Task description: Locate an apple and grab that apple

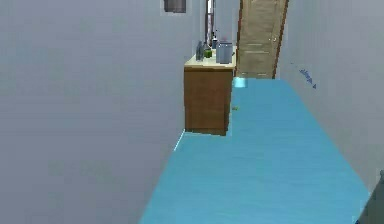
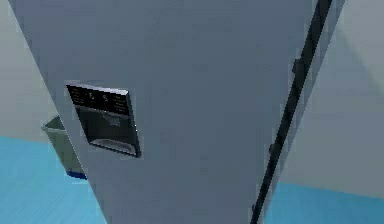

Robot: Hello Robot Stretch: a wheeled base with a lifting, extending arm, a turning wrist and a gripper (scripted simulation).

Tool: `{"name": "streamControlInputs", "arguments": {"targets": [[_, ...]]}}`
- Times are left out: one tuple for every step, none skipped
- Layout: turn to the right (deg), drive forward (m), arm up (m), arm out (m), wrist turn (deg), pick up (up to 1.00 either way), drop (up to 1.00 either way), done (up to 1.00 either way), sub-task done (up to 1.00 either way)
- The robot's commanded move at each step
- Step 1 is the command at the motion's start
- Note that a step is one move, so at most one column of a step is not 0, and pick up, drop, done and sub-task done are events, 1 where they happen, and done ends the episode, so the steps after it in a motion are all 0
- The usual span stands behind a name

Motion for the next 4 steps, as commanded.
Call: {"name": "streamControlInputs", "arguments": {"targets": [[9.0, 0.00, 0.00, 0.00, 0.0, 0.00, 0.00, 0.00, 0.00], [0.0, 1.00, 0.00, 0.00, 0.0, 0.00, 0.00, 0.00, 0.00], [0.0, 0.95, 0.00, 0.00, 0.0, 0.00, 0.00, 0.00, 0.00], [-45.0, 0.00, 0.00, 0.00, 0.0, 0.00, 0.00, 0.00, 0.00]]}}
